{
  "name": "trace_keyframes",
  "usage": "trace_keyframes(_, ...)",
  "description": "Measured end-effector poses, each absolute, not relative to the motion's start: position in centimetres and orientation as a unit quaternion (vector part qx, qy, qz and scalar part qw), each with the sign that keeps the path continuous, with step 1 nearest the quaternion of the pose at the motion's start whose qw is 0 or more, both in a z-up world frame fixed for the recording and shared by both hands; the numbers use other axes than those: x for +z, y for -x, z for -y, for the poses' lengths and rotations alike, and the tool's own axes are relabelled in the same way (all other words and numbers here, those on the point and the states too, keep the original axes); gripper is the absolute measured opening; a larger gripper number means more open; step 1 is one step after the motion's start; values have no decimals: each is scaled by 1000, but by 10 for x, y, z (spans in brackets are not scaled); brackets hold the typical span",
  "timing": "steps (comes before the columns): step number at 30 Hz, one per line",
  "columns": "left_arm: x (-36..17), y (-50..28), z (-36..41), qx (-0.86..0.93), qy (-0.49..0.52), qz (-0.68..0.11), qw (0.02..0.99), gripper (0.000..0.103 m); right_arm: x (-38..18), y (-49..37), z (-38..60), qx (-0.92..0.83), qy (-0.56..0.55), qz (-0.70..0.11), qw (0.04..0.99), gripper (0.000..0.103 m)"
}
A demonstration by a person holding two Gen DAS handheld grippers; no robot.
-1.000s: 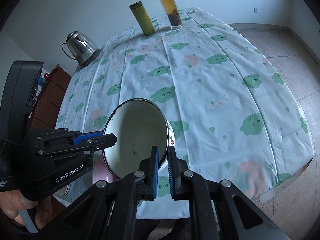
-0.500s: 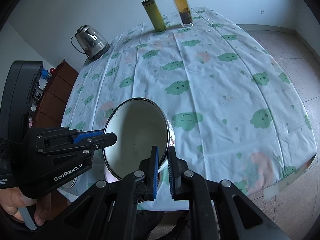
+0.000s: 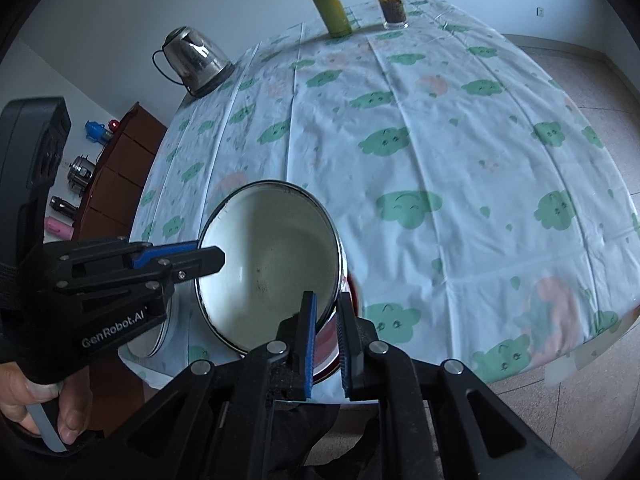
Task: Organize plates and bowls
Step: 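Lift the cream bowl with the left tool and carry it over the pink bowl, then lower the cream bowl into the pink bowl and open the left tool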
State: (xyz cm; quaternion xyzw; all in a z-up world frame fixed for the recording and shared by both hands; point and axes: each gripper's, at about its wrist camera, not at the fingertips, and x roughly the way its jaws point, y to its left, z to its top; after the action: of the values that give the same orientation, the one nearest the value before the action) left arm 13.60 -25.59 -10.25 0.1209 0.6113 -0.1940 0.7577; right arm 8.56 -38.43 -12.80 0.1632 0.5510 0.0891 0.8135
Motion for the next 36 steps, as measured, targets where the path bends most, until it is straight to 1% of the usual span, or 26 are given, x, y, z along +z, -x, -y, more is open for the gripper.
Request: trace_keyframes(36, -136, -124, 243, -186, -129, -639, 735, 8, -160, -79, 370, 98, -163, -589, 785, 12)
